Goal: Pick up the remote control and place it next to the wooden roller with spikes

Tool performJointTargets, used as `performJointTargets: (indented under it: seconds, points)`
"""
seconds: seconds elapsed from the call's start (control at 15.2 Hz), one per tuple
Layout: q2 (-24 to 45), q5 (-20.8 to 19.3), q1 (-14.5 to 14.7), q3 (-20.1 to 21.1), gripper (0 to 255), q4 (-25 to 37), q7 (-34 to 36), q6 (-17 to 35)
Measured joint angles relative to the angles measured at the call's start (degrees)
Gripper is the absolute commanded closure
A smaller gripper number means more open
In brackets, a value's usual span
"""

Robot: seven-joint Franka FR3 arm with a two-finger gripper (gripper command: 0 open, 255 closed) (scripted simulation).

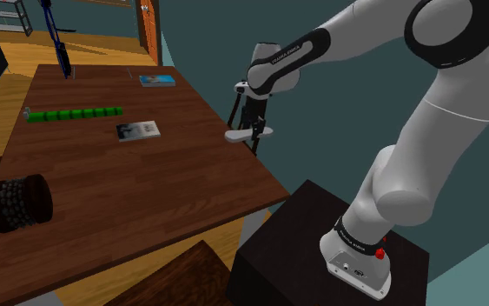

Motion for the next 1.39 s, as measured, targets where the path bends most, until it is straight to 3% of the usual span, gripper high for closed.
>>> performJointTargets:
  seconds: [0.4, 1.06, 1.39]
  points:
    - [-2.3, -1.1, 0.3, 0.4, 255, 1.8, 1.5, -3.9]
    - [2.3, 0.7, 6.9, 6.8, 255, 7.7, 13.3, -5.2]
    - [6.7, 1.5, 10.1, 9.8, 255, 13.8, 19.1, -6.9]
